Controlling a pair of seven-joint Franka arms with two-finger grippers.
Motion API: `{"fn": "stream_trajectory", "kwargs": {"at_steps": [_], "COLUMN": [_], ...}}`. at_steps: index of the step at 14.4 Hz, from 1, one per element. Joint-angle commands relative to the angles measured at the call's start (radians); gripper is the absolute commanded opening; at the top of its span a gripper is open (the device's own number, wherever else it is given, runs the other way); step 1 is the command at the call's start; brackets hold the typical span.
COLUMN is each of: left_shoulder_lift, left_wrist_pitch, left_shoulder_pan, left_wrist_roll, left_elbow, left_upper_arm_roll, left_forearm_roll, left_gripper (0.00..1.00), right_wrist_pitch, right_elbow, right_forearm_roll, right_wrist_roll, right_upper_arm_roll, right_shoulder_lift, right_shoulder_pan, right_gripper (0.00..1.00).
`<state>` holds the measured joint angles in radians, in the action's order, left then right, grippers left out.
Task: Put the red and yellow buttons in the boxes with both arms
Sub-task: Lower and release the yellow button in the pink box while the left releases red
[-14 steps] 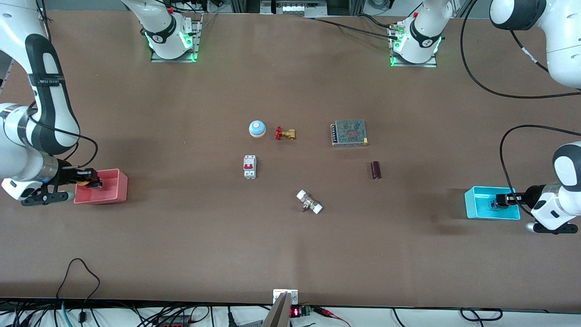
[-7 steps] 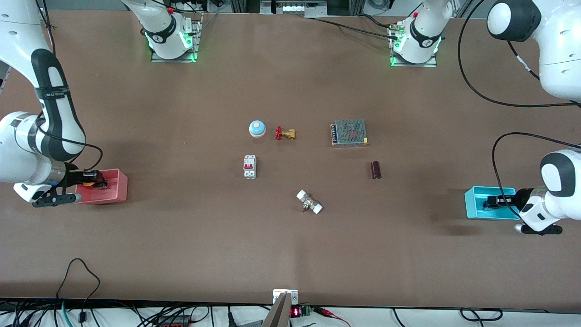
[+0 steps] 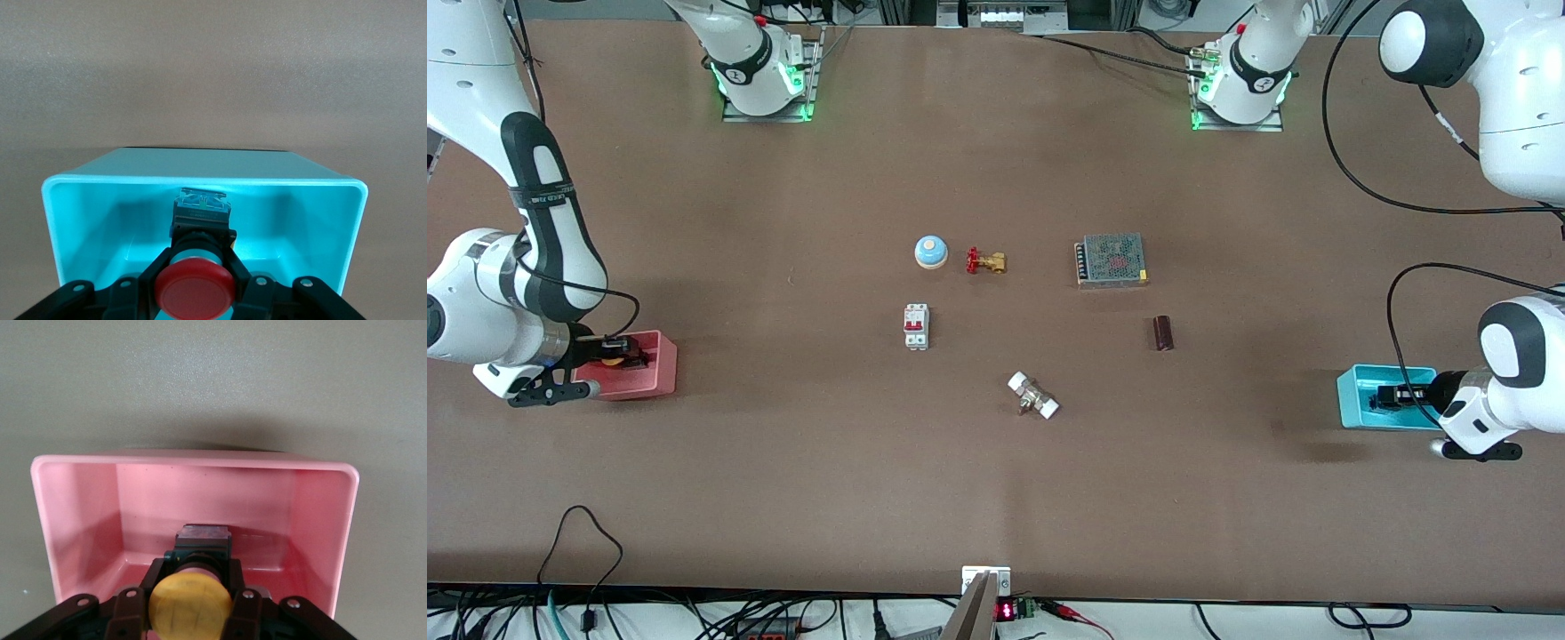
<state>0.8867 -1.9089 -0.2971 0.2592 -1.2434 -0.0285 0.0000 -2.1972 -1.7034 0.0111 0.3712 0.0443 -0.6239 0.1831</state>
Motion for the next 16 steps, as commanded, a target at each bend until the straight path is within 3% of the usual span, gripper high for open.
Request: {"fn": "stream_trajectory", "kwargs": {"at_steps": [1,3,4,6,10,13,16], "left_shoulder_lift": [0.028,0.021,0.011,-0.03,-0.153,-0.323,-0.538], "left_wrist_pitch": [0.004,0.005,0.007,0.01,0.034,0.039,0.042], "left_shoulder_pan": [0.004,0.007,0.006,0.016,0.026,0.058,0.144], "left_wrist_roll": [0.011,0.009,0.011,0.012,0.023,0.025,-0.015], "left_elbow": [0.041,0.039,0.036,0.024,-0.02,-0.123,-0.239], "left_upper_arm_roll": [0.001,0.001,-0.001,-0.002,-0.01,-0.013,-0.011], "left_forearm_roll": [0.002,0.002,0.003,0.008,0.011,-0.002,-0.002], "left_gripper": [0.28,0.95,1.0,1.0,1.0,1.0,1.0], "right_wrist_pitch": [0.001,0.004,0.005,0.01,0.127,0.264,0.408], "right_elbow": [0.016,0.018,0.021,0.021,0.018,0.03,0.099], "right_forearm_roll": [0.021,0.02,0.021,0.02,0.018,0.0,-0.028], "right_wrist_roll": [0.02,0.018,0.018,0.023,0.022,0.006,-0.111], "right_upper_arm_roll": [-0.007,-0.007,-0.01,-0.012,-0.02,-0.02,-0.02], "right_shoulder_lift": [-0.005,0.0,0.007,0.029,0.175,0.346,0.45], "right_shoulder_pan": [0.01,0.009,0.007,0.004,-0.014,-0.088,-0.143], "right_gripper": [0.72,0.81,0.87,1.0,1.0,1.0,1.0]}}
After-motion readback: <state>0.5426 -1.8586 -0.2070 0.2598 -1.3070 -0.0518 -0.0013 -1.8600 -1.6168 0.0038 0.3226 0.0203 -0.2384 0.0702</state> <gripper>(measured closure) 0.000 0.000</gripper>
